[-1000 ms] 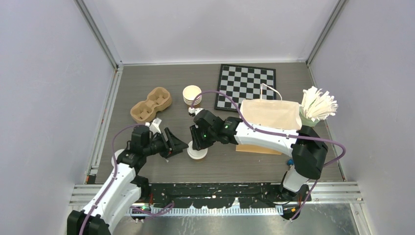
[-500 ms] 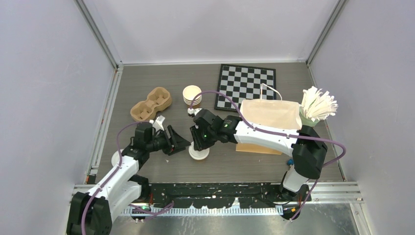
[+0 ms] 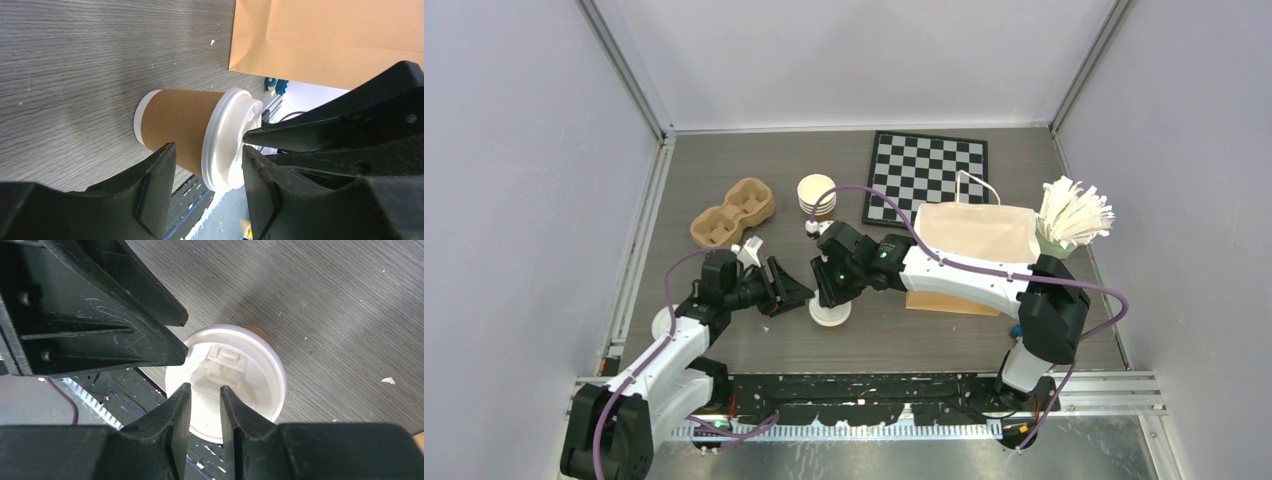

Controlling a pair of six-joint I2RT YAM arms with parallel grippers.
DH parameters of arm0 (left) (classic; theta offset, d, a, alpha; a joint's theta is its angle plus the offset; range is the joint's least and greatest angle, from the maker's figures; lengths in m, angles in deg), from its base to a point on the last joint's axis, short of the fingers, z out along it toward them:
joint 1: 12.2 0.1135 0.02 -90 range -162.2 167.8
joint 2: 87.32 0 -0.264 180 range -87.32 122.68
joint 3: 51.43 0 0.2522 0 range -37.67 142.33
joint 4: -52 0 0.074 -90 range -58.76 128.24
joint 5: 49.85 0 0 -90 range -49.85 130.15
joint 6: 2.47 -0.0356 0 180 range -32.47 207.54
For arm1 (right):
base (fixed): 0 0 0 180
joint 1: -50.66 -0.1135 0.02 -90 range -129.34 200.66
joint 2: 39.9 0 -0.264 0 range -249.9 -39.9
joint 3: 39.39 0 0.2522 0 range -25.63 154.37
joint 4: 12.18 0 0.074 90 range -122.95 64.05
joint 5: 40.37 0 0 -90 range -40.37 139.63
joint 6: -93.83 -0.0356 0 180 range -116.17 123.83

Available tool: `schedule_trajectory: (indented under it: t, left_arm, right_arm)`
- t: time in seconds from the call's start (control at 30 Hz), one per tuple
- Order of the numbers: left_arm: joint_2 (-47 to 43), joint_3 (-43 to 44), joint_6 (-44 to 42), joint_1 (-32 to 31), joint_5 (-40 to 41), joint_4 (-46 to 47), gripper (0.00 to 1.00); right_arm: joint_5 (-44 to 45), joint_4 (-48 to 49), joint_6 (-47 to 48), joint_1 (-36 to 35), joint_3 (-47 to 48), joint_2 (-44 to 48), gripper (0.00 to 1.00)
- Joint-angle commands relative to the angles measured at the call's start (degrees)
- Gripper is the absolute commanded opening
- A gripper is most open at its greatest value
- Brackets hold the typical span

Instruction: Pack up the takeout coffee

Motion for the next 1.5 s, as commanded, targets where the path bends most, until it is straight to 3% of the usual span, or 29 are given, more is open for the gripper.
schedule_trajectory:
  t: [0.0,0.33,0.7,0.87,1.03,1.27,1.47]
  left_arm:
    - [0.9,-0.7,-0.9,-0.5,-1.0,4.1,0.52]
    - [2.0,-1.2,0.0,-2.0,-1.2,7.2,0.54]
    - [3.7,-0.8,-1.7,-2.5,-0.2,6.6,0.54]
    - [4.5,0.0,-3.2,-2.7,0.8,4.9,0.52]
    - [4.7,0.5,-4.2,-3.2,1.3,3.2,0.5]
    - [4.7,0.6,-4.8,-3.8,2.3,1.9,0.48]
    - [4.5,0.6,-5.0,-4.1,2.3,1.4,0.47]
  right_arm:
    - [0.0,-2.4,0.7,-0.3,2.6,-0.9,0.34]
    - [0.0,-2.8,1.0,-0.3,3.7,-0.4,0.35]
    - [-4.0,-2.1,1.6,-0.6,3.0,4.7,0.47]
    - [-2.0,-2.6,13.8,-4.0,1.0,7.4,0.57]
    - [-0.9,-0.4,27.7,-6.0,-2.4,11.6,0.6]
    - [-7.5,12.9,53.5,-9.2,-17.4,19.9,0.67]
    - [-10.1,17.9,61.1,-9.3,-21.5,21.8,0.67]
